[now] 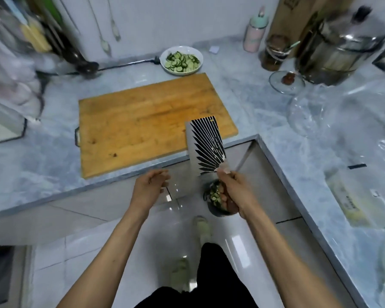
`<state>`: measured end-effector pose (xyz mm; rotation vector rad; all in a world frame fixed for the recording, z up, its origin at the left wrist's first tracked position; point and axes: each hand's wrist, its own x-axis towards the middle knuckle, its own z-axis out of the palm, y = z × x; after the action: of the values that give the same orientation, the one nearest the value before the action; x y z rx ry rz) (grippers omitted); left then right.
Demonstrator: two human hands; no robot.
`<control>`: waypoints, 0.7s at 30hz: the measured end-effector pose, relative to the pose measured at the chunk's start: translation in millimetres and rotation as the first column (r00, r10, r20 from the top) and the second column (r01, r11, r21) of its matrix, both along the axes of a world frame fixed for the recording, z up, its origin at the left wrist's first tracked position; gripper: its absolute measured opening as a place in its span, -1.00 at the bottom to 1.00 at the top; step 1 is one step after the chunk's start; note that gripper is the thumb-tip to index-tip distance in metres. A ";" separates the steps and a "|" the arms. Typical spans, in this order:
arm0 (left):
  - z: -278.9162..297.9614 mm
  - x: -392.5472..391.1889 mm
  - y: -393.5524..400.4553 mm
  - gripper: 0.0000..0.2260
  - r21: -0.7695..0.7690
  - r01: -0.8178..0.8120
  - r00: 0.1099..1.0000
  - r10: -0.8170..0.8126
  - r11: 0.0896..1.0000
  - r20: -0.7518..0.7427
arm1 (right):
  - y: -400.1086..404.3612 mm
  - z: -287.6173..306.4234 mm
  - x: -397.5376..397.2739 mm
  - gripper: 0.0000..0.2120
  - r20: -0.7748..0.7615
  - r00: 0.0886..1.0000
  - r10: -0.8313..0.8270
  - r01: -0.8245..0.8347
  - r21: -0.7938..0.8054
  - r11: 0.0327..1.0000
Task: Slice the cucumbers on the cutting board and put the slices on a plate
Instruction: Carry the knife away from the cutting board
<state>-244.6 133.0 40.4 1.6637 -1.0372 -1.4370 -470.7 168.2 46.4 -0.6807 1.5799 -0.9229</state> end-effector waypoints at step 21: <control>4.6 -77.1 -150.3 -0.85 0.104 -0.344 0.934 0.351 0.933 -0.059 | -275.5 -53.2 -65.2 -0.86 -0.027 0.966 0.257 -0.256 0.059 0.965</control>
<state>-321.8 -17.2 45.1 1.7395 -0.6010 -1.3151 -535.9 -107.3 -6.9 -0.8432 1.4992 -0.6764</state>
